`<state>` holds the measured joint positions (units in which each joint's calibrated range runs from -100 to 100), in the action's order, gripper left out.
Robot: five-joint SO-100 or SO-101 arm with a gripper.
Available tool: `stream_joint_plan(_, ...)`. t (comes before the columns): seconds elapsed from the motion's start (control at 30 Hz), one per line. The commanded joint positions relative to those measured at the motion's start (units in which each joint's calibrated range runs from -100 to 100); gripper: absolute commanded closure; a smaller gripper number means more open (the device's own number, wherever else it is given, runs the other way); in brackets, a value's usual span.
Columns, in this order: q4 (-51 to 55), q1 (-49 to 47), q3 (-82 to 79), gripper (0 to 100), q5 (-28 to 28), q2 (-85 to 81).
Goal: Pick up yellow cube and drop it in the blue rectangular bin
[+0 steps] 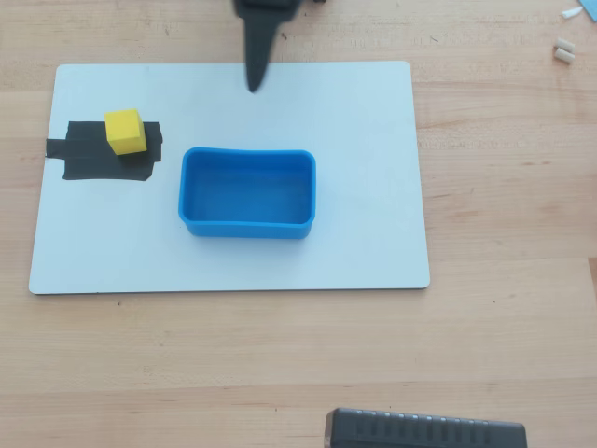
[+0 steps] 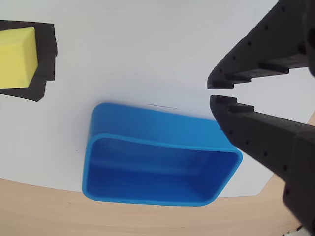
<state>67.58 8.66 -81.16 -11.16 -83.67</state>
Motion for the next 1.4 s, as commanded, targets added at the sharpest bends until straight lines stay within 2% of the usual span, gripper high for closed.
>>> stream_joint_plan(0.0,3.11,5.15,19.80,100,-2.25,15.53)
stream_joint_plan(0.2,10.70,13.73,43.34,100,-8.74,36.52)
stream_joint_plan(0.37,14.67,18.96,65.62,100,-11.82,57.70)
stream_joint_plan(0.5,15.16,22.56,75.71,100,-14.55,69.22)
stream_joint_plan(0.73,13.59,24.28,75.89,100,-18.51,77.21)
stream_joint_plan(1.07,9.88,24.79,72.07,98,-19.29,81.30)
stream_joint_plan(1.2,8.06,26.33,69.53,84,-19.05,80.93)
stream_joint_plan(1.3,7.98,26.68,67.89,80,-19.29,80.83)
stream_joint_plan(1.37,7.98,26.76,66.62,73,-19.29,80.83)
